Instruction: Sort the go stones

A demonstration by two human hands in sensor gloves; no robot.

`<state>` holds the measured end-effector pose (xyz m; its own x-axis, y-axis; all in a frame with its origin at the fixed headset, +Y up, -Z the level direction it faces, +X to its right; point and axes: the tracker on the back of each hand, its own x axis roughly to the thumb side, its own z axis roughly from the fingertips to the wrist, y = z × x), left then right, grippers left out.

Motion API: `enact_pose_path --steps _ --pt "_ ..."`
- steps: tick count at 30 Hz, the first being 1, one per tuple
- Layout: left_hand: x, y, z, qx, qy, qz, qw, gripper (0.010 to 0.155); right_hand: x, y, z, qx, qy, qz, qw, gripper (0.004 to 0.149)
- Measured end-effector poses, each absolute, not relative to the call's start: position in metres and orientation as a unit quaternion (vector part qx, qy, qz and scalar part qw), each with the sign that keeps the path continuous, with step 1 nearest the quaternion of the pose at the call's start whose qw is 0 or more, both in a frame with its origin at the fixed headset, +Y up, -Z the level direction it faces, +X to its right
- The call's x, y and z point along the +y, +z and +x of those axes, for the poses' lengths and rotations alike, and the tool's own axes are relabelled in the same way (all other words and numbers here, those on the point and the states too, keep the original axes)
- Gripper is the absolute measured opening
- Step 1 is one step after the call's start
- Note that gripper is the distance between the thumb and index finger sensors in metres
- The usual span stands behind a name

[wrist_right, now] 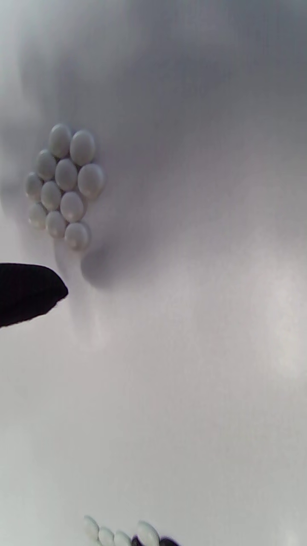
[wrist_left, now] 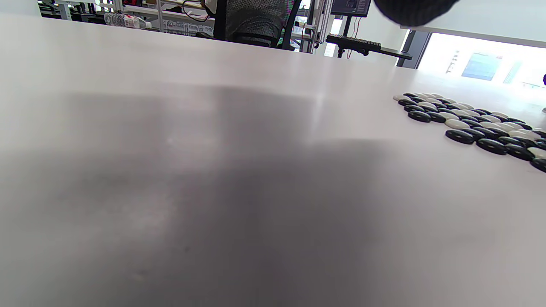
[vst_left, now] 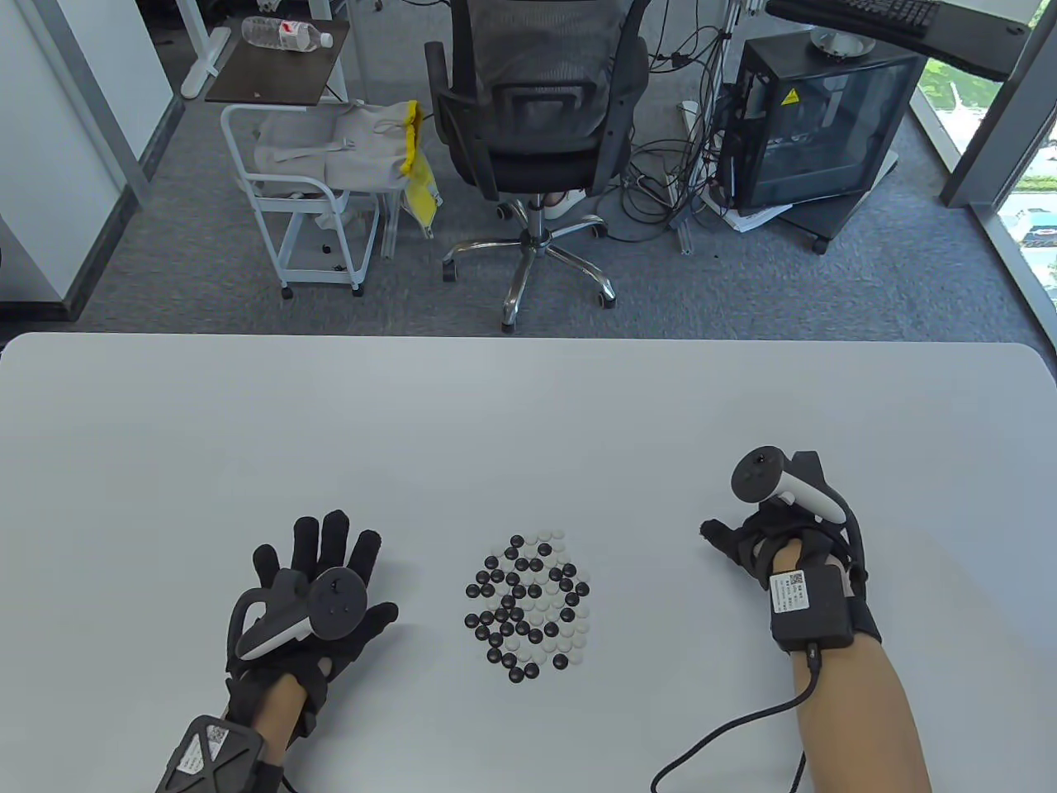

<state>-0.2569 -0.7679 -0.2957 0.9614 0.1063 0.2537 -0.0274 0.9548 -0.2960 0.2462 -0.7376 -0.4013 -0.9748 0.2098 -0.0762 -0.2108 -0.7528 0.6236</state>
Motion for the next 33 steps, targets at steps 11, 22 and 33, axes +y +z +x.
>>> enact_pose_path --steps 11,22,33 --pt "-0.767 -0.295 -0.256 -0.135 0.028 -0.146 0.980 0.086 -0.726 -0.389 0.139 0.358 0.904 0.194 0.126 0.066" --pt "-0.765 -0.295 -0.258 -0.136 0.035 -0.135 0.981 0.086 -0.758 -0.392 0.106 0.386 0.887 0.218 0.129 0.067" --pt "-0.765 -0.294 -0.259 -0.134 0.036 -0.136 0.981 0.086 -0.755 -0.402 0.153 0.374 0.912 0.136 0.095 0.066"
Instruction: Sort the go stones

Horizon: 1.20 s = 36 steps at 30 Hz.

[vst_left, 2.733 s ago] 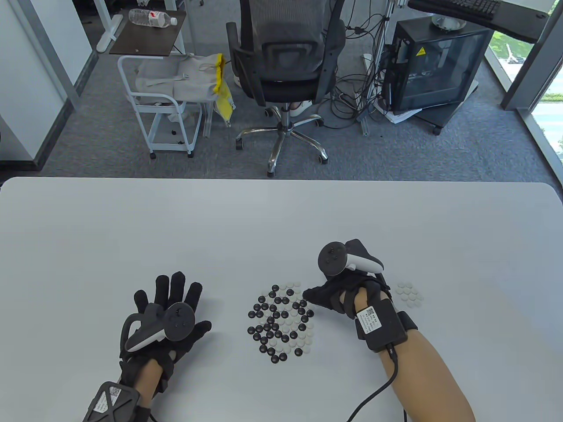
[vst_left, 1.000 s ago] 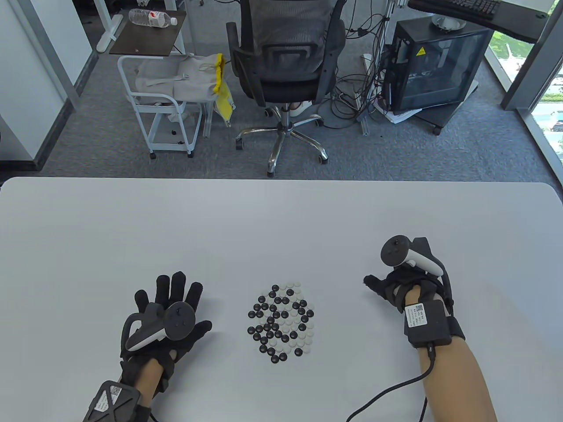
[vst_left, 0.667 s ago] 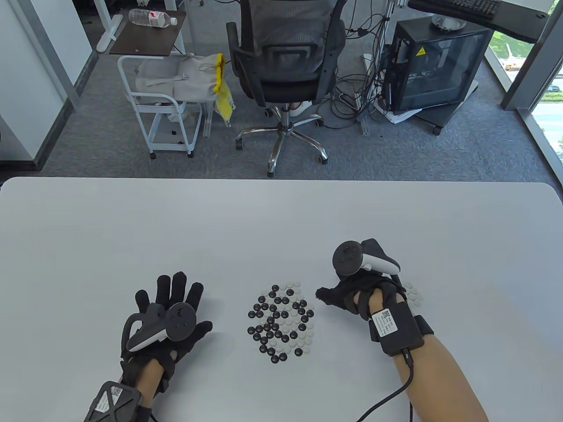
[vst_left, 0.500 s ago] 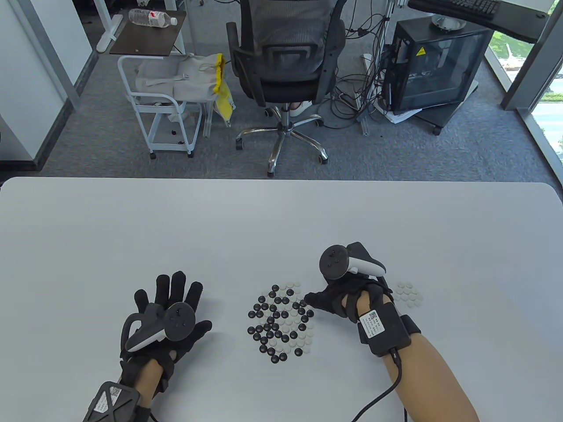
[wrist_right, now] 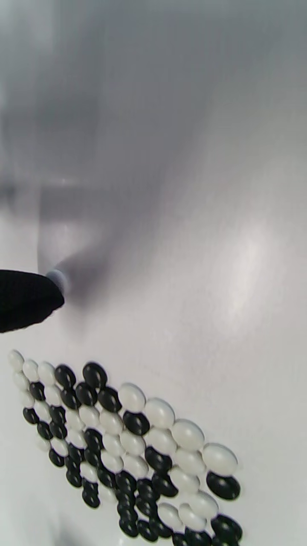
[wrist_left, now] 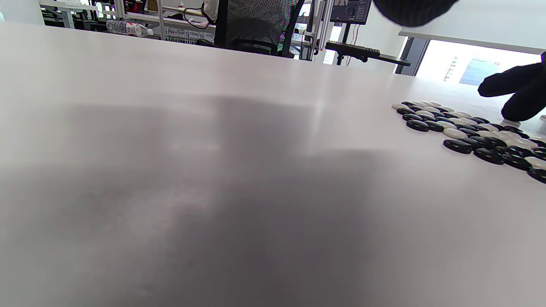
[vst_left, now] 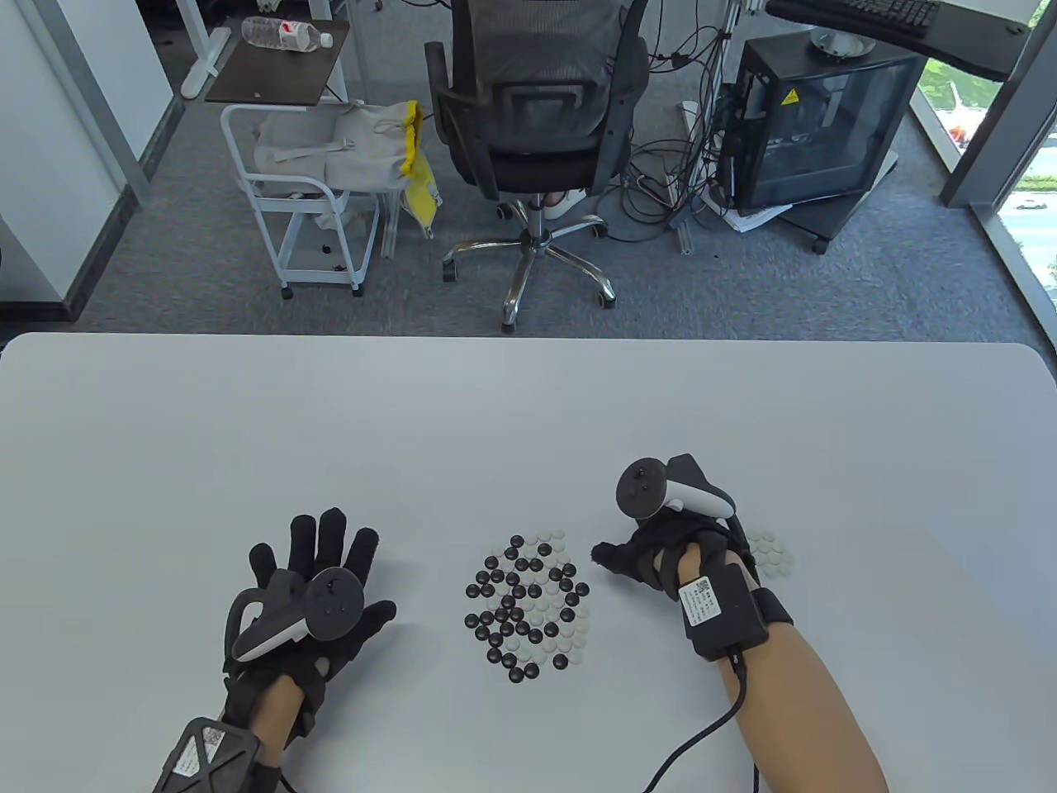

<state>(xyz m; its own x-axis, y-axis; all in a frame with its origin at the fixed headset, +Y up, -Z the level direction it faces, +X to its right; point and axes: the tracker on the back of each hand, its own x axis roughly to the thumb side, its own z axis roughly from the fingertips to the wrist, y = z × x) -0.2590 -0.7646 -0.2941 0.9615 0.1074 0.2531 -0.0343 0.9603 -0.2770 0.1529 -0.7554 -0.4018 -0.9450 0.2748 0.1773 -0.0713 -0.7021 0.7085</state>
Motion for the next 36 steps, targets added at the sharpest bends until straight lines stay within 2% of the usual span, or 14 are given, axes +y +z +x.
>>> enact_pose_path --steps 12,20,26,31,36 --pt "-0.765 -0.294 -0.257 -0.136 0.028 -0.139 0.981 0.086 -0.748 -0.381 0.247 0.377 0.925 0.022 0.052 0.066" --pt "-0.766 -0.295 -0.256 -0.135 0.026 -0.142 0.980 0.086 -0.750 -0.377 0.274 0.368 0.928 -0.011 0.062 0.067" --pt "-0.765 -0.295 -0.255 -0.136 0.025 -0.143 0.980 0.086 -0.748 -0.378 0.276 0.361 0.930 -0.020 0.072 0.069" --pt "-0.765 -0.295 -0.255 -0.135 0.027 -0.143 0.980 0.086 -0.730 -0.378 0.251 0.339 0.934 0.035 0.109 0.069" --pt "-0.765 -0.295 -0.255 -0.135 0.026 -0.143 0.980 0.086 -0.719 -0.373 0.204 0.342 0.925 0.123 0.114 0.068"
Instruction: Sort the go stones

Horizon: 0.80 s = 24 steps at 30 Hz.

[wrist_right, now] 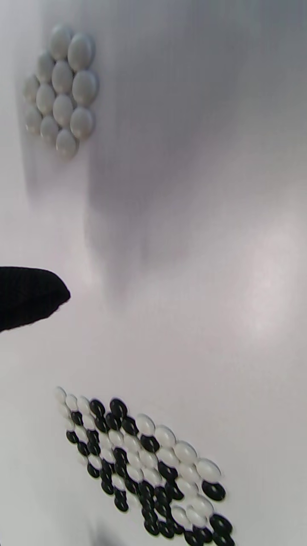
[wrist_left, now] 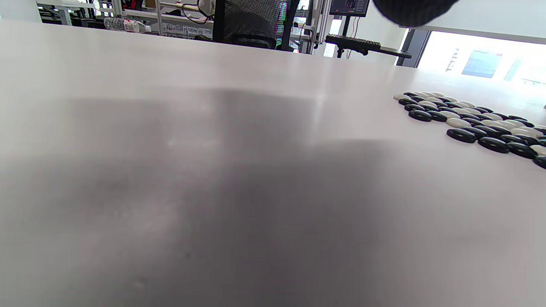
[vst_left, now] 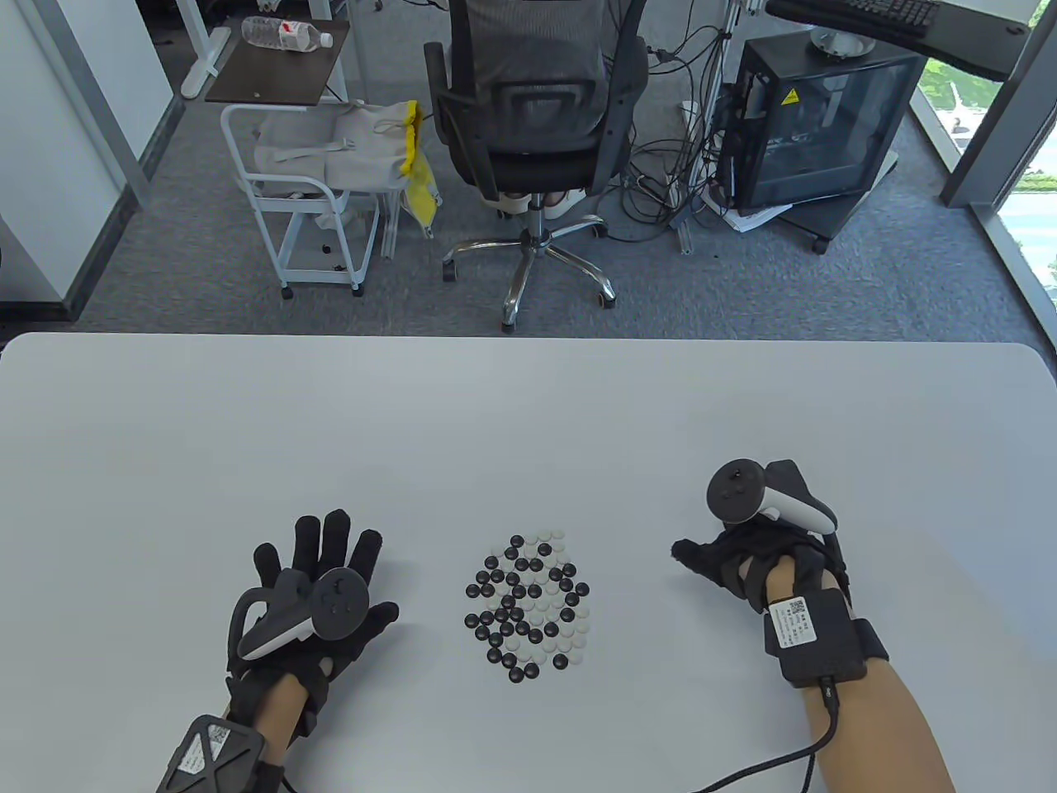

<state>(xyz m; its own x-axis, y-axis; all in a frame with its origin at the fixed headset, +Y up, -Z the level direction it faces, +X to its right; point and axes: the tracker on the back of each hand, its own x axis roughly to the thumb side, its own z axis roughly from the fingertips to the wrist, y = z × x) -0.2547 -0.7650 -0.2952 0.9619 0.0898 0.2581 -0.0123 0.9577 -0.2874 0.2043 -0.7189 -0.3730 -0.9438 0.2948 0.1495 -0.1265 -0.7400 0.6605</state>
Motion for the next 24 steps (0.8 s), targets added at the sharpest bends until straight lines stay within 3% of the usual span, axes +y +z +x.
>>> enact_pose_path --steps 6,13,24 --pt "-0.765 -0.295 -0.255 -0.137 0.026 -0.140 0.980 0.086 -0.725 -0.361 0.146 0.362 0.905 0.208 0.085 0.068" --pt "-0.765 -0.295 -0.256 -0.136 0.029 -0.140 0.980 0.086 -0.740 -0.353 0.106 0.376 0.884 0.267 0.071 0.067" --pt "-0.764 -0.294 -0.257 -0.138 0.035 -0.139 0.980 0.086 -0.764 -0.356 0.102 0.400 0.874 0.261 0.090 0.067"
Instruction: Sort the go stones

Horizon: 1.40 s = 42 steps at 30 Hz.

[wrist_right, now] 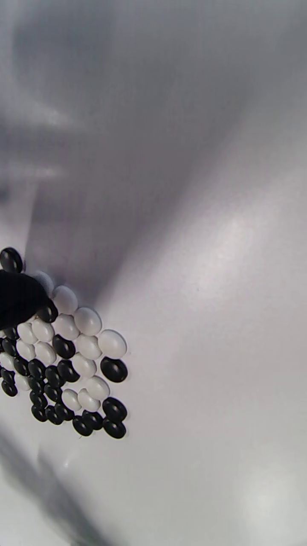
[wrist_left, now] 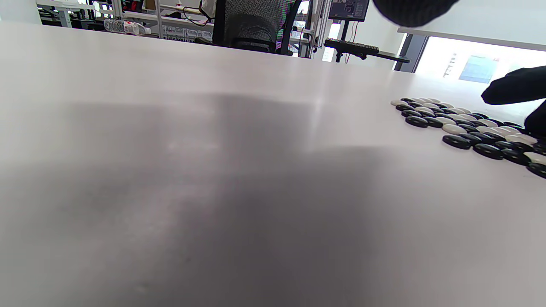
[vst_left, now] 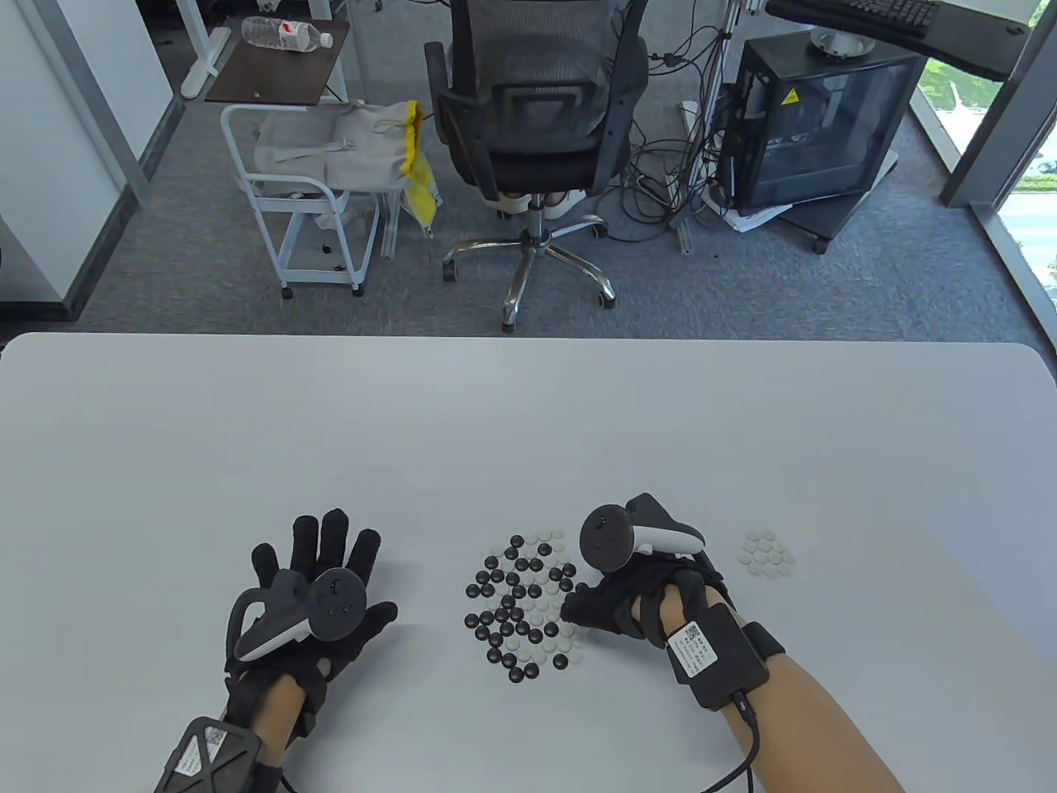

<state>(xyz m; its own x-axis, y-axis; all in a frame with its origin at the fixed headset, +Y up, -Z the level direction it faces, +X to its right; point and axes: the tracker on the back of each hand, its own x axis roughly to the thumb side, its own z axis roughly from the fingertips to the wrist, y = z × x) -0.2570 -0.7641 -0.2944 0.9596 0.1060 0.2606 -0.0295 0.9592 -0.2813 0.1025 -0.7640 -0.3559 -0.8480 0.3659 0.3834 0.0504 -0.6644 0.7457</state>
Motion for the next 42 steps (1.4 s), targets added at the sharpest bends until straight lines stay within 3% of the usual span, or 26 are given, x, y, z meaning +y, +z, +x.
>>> enact_pose_path --steps 11,20,34,38,42 --pt "-0.763 -0.293 -0.257 -0.138 0.033 -0.136 0.980 0.086 -0.755 -0.402 0.186 0.360 0.929 0.056 0.058 0.068" --pt "-0.763 -0.294 -0.257 -0.136 0.031 -0.140 0.980 0.086 -0.757 -0.416 0.231 0.332 0.939 -0.043 0.074 0.069" --pt "-0.764 -0.295 -0.256 -0.136 0.029 -0.142 0.980 0.086 -0.758 -0.413 0.256 0.318 0.940 -0.082 0.098 0.071" --pt "-0.764 -0.294 -0.256 -0.135 0.030 -0.143 0.980 0.086 -0.751 -0.412 0.252 0.311 0.942 -0.072 0.101 0.071" --pt "-0.764 -0.295 -0.256 -0.136 0.029 -0.143 0.980 0.086 -0.740 -0.407 0.232 0.310 0.945 -0.013 0.103 0.071"
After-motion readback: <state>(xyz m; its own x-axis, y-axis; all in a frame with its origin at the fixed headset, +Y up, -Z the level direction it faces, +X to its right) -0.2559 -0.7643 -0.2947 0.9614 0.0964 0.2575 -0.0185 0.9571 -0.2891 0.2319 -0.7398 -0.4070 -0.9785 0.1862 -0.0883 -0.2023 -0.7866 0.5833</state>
